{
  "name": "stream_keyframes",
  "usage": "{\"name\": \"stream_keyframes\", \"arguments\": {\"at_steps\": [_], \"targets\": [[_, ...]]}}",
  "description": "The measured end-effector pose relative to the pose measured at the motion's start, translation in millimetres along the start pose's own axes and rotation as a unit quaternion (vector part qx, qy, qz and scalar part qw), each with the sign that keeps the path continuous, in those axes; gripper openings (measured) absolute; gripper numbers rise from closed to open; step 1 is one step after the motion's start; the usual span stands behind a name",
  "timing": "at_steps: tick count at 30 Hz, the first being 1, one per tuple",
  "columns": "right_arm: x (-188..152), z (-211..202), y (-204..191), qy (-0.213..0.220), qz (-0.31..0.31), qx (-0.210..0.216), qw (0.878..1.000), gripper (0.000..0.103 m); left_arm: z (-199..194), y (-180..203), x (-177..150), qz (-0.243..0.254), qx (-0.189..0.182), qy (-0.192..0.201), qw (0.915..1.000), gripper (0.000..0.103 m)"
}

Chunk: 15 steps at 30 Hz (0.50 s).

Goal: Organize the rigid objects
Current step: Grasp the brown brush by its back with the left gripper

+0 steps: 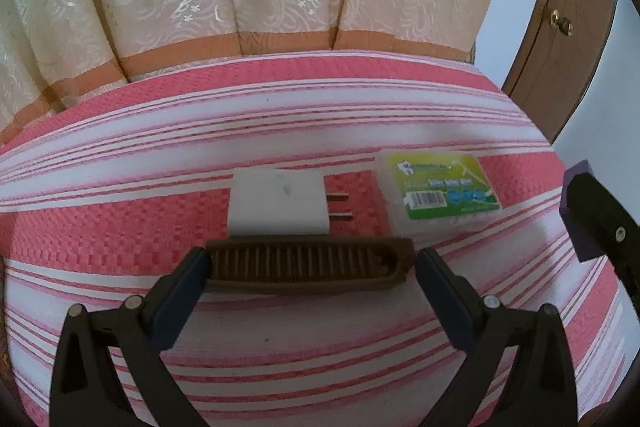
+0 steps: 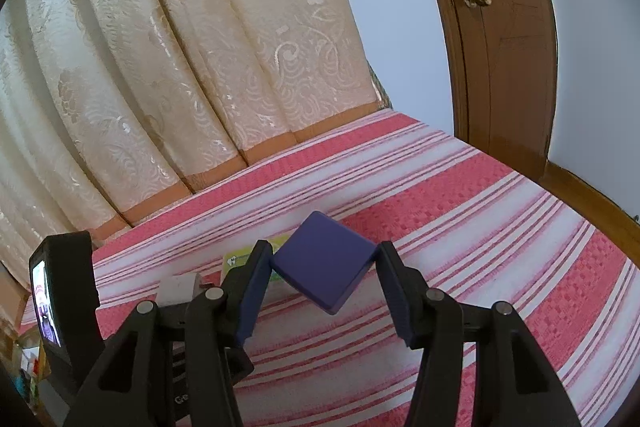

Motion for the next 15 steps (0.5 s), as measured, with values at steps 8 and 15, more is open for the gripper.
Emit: {"name": "stream_keyframes", "arguments": {"at_steps": [8, 15], "targets": [[5, -2, 16, 0.009, 0.025, -0.011, 1.0, 0.056, 1, -1, 0, 0.007, 0.001, -0.002, 1.0, 0.102], [11, -5, 40, 0.025, 0.062, -0.038, 0.997, 0.056, -15, -20, -13, -0.006, -0.024, 0.002, 0.9997, 0.101]]}}
Point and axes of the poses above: each gripper's, at about its wrist camera, not at the fingertips, and z roughly the way its jaws point, y to its right, x to its top, the point moved 8 cm from there along z, roughly the way its jaws point, and after that the axes turned 7 degrees about y, right-handed, at the moved point
